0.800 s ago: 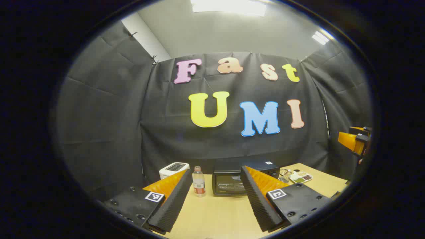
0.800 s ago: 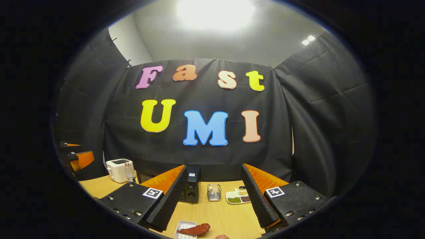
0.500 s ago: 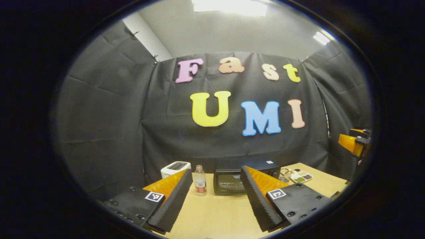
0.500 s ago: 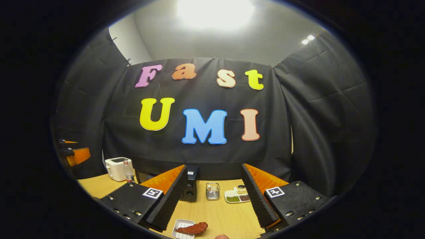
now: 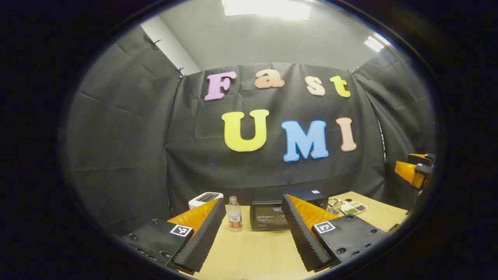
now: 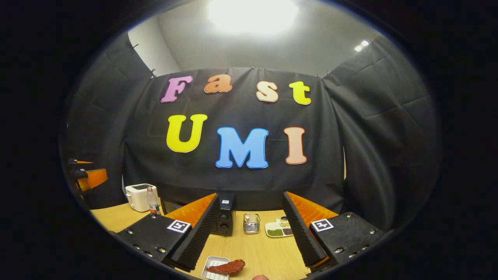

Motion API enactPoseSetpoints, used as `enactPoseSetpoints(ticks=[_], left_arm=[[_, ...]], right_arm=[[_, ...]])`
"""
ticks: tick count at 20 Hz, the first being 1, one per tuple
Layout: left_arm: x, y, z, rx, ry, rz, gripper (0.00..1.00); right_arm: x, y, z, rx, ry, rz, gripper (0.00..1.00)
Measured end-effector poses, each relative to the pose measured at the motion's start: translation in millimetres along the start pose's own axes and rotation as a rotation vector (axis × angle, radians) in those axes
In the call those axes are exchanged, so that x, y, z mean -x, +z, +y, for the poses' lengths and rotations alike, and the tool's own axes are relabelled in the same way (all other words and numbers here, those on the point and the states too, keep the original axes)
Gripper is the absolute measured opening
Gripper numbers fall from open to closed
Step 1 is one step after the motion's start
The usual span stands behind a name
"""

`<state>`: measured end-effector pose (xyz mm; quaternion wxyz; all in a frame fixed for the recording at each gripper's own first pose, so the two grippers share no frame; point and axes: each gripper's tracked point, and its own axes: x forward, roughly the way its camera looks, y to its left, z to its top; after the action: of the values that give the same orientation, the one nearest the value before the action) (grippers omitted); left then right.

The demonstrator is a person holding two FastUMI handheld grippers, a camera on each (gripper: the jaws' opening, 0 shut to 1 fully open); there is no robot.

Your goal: Open the electric oven with the left hand, put the food in, and close the electric oven.

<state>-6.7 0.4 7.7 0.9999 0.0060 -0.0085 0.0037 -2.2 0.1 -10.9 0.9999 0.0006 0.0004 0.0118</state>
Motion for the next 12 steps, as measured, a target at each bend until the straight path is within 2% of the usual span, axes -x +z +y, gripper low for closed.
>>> enactPoseSetpoints(ticks=[12], left_arm=[[-9.3, 8.5, -29.9, 0.005, -0.001, -0.017, 1.00]], right_arm=[[-5.3, -4.4, -22.6, 0.002, 0.016, 0.000, 0.97]])
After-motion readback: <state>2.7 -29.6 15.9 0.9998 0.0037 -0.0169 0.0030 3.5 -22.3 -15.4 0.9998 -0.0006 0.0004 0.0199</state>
